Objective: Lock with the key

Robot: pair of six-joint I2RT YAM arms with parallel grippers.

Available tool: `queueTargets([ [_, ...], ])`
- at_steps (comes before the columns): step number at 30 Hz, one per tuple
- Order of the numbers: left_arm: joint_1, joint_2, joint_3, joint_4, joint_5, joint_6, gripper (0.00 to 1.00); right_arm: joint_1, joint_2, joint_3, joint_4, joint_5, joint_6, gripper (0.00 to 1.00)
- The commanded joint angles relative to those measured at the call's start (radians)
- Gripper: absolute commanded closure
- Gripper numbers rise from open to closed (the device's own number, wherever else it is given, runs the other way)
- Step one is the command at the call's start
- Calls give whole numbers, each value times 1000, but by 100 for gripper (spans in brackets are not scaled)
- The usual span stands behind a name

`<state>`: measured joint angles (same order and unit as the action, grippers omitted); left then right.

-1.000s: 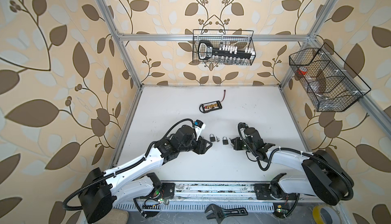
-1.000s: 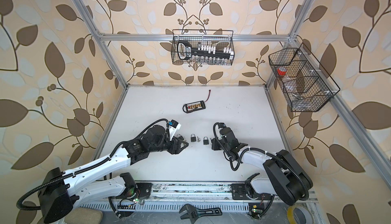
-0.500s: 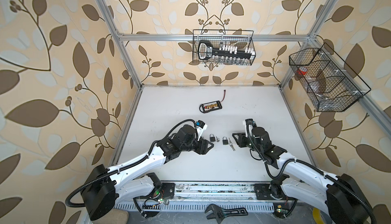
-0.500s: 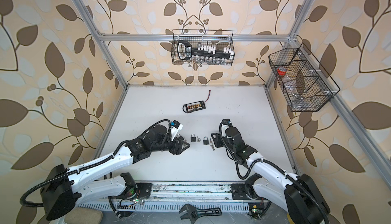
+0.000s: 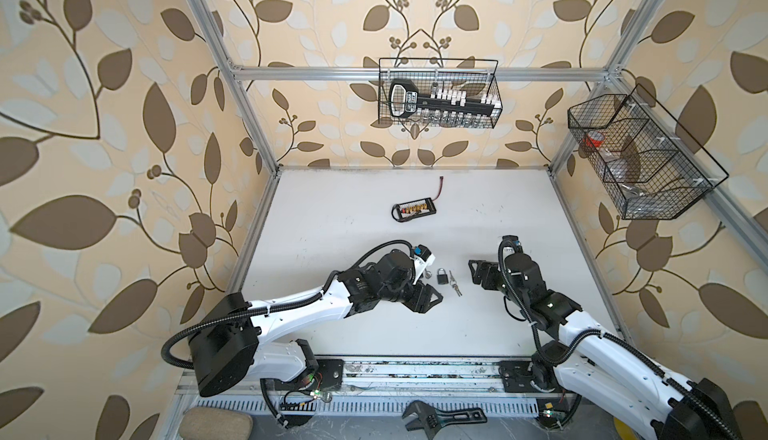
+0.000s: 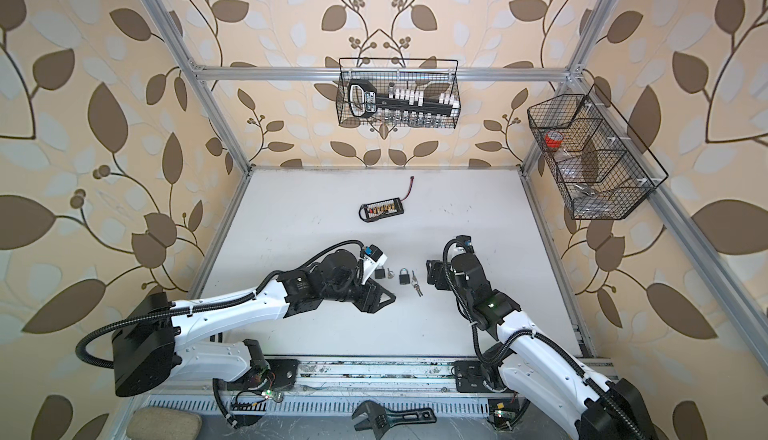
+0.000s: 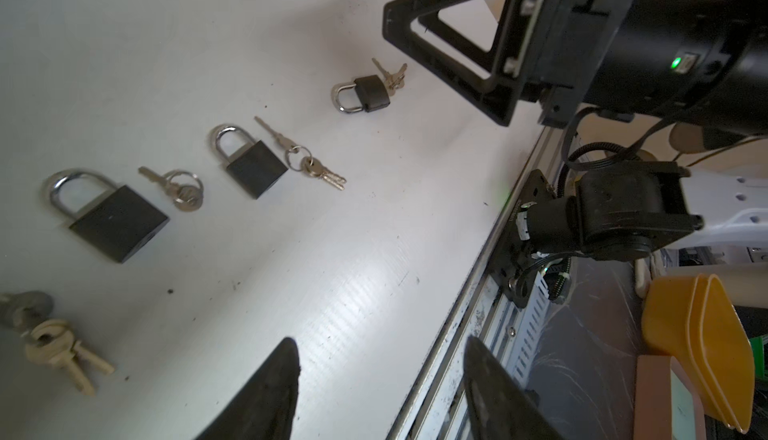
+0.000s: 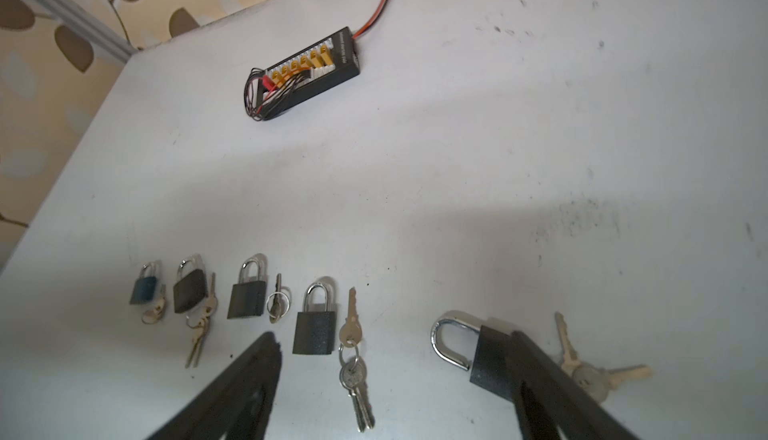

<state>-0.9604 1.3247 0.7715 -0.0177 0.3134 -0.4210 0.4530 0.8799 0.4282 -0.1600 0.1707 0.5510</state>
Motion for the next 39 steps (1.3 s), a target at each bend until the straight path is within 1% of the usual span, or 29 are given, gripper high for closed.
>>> queueTargets([
  [1, -31, 51, 73, 68, 4, 7, 38, -52, 58, 57, -113, -60, -11, 28],
  [3, -55, 89, 110, 64, 3, 16, 38, -97, 84, 81, -153, -96, 26, 34],
  [5, -76, 110, 144, 56, -1, 26, 38, -131, 85, 89, -180, -97, 87, 37],
  [6, -85, 150, 157, 52, -3, 32, 38, -143, 83, 90, -185, -100, 125, 38],
  [8, -98, 174, 177, 51, -5, 38, 38, -148, 84, 94, -196, -109, 167, 38],
  [10, -101, 192, 188, 60, -2, 40, 38, -148, 97, 98, -193, -116, 143, 38],
  [13, -101, 202, 191, 88, 6, 30, 38, -150, 135, 109, -190, -86, 68, 43],
  [18, -97, 207, 214, 105, 2, 30, 38, -194, 253, 166, -163, -203, 9, 42],
  [22, -92, 195, 233, 82, 2, 40, 38, -231, 370, 222, -159, -253, -32, 39],
  [25, -66, 169, 212, 104, 17, 22, 38, -262, 440, 250, -159, -298, -37, 36],
  [30, 26, 125, 162, 173, 81, -33, 38, -274, 520, 270, -154, -312, -33, 34],
  [32, 56, 84, 151, 185, 95, -45, 38, -275, 542, 273, -151, -321, -33, 34],
  [39, 155, 41, 105, 249, 165, -102, 38, -285, 571, 264, -151, -320, -38, 32],
])
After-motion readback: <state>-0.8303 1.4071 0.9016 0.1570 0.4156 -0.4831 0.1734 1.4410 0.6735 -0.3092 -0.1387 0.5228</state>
